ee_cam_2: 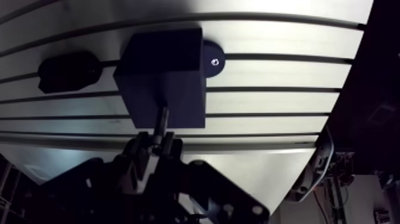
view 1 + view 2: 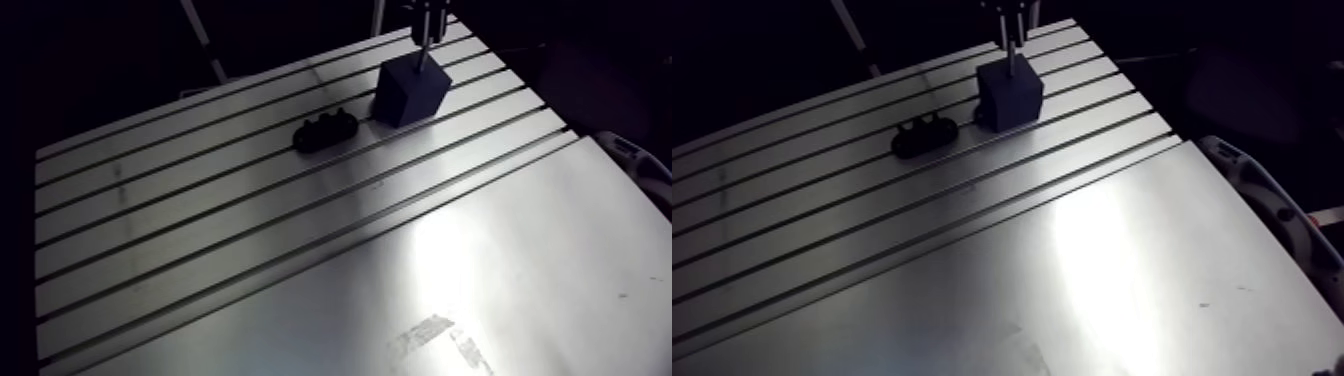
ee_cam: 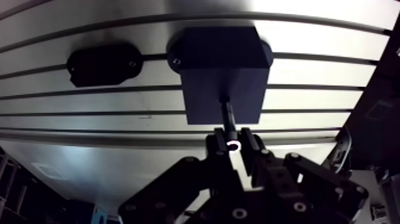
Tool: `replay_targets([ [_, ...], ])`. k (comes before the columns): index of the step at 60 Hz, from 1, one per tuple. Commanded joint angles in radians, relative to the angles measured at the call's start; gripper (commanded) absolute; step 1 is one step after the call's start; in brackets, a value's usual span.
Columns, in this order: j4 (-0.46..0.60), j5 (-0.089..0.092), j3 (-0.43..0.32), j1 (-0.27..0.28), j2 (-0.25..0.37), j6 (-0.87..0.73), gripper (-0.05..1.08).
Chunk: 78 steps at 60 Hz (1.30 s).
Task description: Pick up the M10 bolt and insert it into the hole until fully seated.
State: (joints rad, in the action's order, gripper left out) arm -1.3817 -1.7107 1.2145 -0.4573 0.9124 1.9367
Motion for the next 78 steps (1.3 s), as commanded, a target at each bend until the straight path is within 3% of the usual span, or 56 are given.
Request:
replay_targets([
  [1, -0.001, 0.0, -0.002, 0.0, -0.001, 0.0, 1.08],
  [78, -0.003, 0.001, 0.002, 0.002, -0.007, 0.002, 1.08],
])
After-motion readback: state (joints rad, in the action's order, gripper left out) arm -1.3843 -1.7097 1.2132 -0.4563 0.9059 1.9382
